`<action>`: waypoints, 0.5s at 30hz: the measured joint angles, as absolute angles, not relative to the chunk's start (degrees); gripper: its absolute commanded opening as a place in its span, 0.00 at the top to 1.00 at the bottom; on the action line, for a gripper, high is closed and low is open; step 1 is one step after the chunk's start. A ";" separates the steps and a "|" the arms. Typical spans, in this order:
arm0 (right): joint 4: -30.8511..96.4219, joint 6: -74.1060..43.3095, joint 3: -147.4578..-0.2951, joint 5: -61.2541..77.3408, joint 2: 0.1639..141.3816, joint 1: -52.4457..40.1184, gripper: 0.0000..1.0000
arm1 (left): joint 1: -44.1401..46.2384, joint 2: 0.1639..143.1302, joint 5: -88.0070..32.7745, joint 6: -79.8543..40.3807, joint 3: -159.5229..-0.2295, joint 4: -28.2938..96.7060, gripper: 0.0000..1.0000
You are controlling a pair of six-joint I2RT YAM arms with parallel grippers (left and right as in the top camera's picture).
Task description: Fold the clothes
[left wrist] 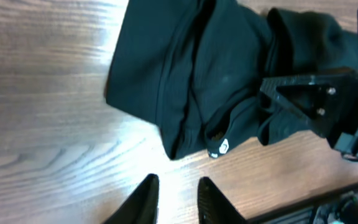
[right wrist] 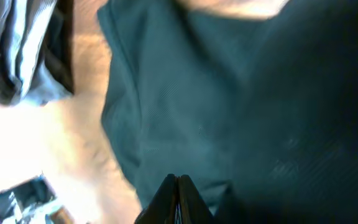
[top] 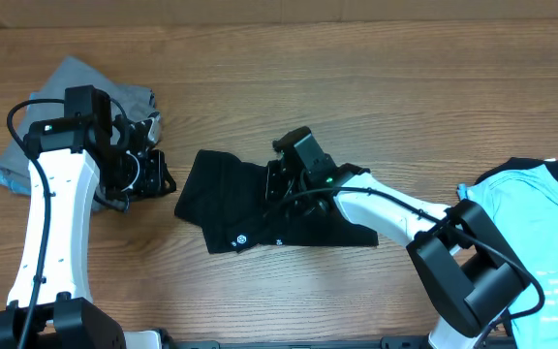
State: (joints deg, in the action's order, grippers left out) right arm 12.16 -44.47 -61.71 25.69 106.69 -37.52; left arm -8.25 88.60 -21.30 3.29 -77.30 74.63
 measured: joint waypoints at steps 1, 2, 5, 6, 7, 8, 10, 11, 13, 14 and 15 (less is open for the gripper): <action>13.74 -43.64 -61.89 26.26 106.17 -37.06 0.96 | -8.25 88.60 -21.30 3.42 -77.30 74.83 0.69; 15.66 -42.72 -62.02 26.70 105.38 -36.34 0.96 | -8.25 88.60 -21.30 3.42 -77.30 74.87 0.66; 21.67 -39.92 -62.63 27.49 101.78 -33.34 0.95 | -8.25 88.60 -21.28 3.44 -77.30 74.89 0.57; 24.49 -38.76 -62.96 27.62 99.70 -32.05 0.93 | -8.25 88.62 -21.30 3.42 -77.30 74.81 0.55; 26.02 -38.04 -63.16 27.77 98.06 -31.11 0.92 | -8.25 88.60 -21.30 3.49 -77.28 74.70 0.51; 29.43 -36.75 -63.68 27.70 95.29 -29.67 0.92 | -8.25 88.60 -21.30 3.49 -77.12 74.13 0.50; 36.07 -35.44 -64.77 27.27 91.88 -28.08 0.92 | -8.25 88.42 -21.43 3.46 -75.77 71.77 0.45; 38.70 -35.18 -64.90 26.92 90.83 -27.57 0.91 | -8.25 88.33 -21.67 3.33 -74.43 70.26 0.43; 44.77 -34.28 -64.95 25.54 89.47 -26.61 0.90 | -8.25 88.25 -22.63 3.25 -70.72 66.89 0.41; 46.41 -34.15 -64.84 24.69 89.52 -26.48 0.89 | -8.25 88.25 -23.11 3.27 -69.36 65.73 0.40; 47.31 -34.04 -64.53 23.97 89.71 -26.26 0.89 | -8.25 88.25 -23.77 3.09 -67.31 63.99 0.40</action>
